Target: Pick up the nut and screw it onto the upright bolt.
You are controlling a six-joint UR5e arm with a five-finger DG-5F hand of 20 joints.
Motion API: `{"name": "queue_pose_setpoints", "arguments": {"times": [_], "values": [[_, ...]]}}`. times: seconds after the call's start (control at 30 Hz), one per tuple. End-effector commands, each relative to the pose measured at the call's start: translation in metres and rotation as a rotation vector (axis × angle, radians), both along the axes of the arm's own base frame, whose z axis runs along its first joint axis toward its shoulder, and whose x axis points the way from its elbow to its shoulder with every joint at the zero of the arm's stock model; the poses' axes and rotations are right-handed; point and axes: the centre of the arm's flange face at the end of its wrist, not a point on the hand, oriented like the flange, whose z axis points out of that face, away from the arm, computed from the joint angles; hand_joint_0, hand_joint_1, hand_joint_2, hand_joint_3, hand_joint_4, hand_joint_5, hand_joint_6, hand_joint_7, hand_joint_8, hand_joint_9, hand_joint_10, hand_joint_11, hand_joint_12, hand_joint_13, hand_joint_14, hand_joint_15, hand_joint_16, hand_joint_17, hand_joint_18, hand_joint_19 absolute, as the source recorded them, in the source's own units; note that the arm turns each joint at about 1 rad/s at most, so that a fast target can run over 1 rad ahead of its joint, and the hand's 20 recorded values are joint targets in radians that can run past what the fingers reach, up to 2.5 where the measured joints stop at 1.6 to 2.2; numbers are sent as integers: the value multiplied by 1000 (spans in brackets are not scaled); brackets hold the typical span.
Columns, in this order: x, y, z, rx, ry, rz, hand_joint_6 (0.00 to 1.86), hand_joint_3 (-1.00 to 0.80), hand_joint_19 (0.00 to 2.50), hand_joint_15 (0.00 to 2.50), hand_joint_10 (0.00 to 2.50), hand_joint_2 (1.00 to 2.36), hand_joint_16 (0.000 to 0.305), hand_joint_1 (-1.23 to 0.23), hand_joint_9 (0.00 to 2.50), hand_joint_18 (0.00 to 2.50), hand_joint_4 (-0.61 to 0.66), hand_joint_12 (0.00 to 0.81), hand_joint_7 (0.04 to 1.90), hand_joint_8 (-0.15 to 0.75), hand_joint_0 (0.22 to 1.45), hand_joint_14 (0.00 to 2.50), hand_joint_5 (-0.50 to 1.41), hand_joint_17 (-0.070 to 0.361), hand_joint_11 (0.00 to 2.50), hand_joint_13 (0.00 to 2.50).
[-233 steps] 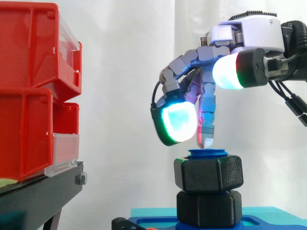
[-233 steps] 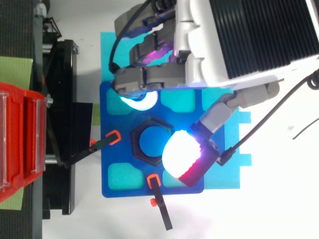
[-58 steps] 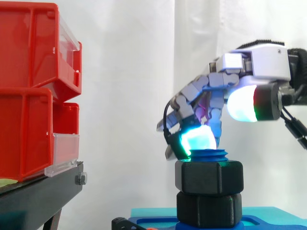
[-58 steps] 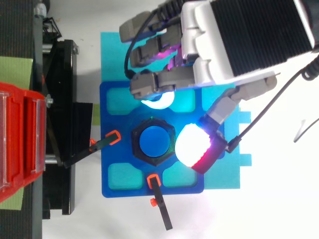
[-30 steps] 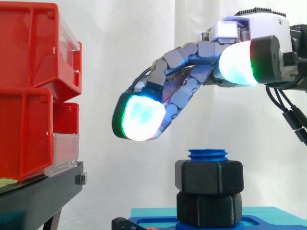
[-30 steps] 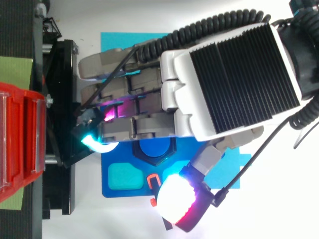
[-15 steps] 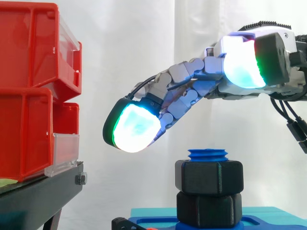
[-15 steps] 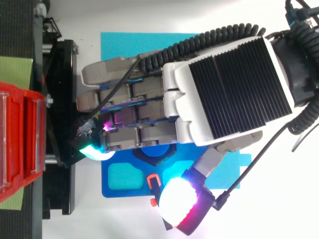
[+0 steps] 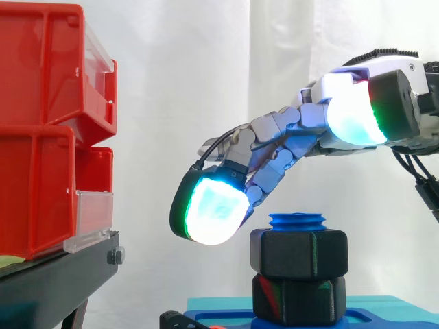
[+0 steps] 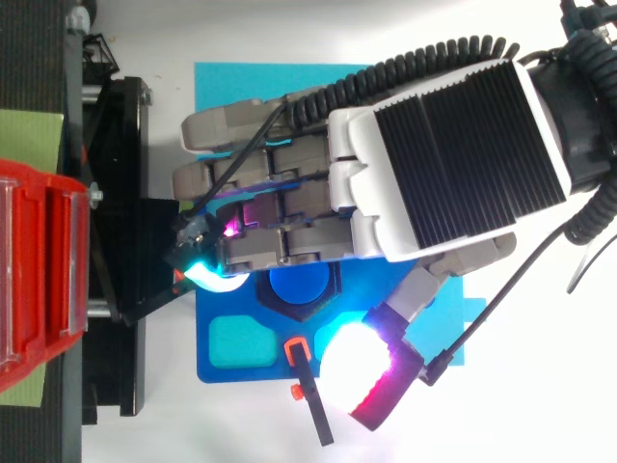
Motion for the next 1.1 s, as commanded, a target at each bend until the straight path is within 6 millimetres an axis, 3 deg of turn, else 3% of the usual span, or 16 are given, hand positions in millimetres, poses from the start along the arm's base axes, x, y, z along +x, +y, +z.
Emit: {"name": "queue_pose_setpoints", "arguments": {"times": [0.0, 0.33, 0.63, 0.97, 1.07], "values": [[0, -2, 0, 0, 0, -1, 504, -500, 0, 0, 0, 1000, 38, 44, 302, 0, 234, 335, 1035, 223, 482, 0, -74, 85, 0, 182], [-1, -7, -1, -10, -3, 1, 501, -500, 0, 0, 0, 1000, 36, 11, 357, 0, 171, 328, 1384, 239, 490, 0, -34, 81, 0, 224], [-3, -12, -3, -15, -3, 1, 503, -500, 0, 0, 0, 1000, 36, -5, 374, 0, 192, 324, 1337, 236, 492, 0, -35, 80, 0, 254], [-6, -15, -10, -8, 8, 1, 500, -500, 0, 0, 0, 1000, 32, -53, 537, 0, 173, 306, 1477, 248, 507, 0, 2, 72, 0, 346], [-7, -18, -11, -8, 9, 2, 561, -500, 0, 0, 0, 1000, 29, -81, 622, 5, 160, 293, 1374, 254, 514, 0, 3, 65, 0, 412]]}}
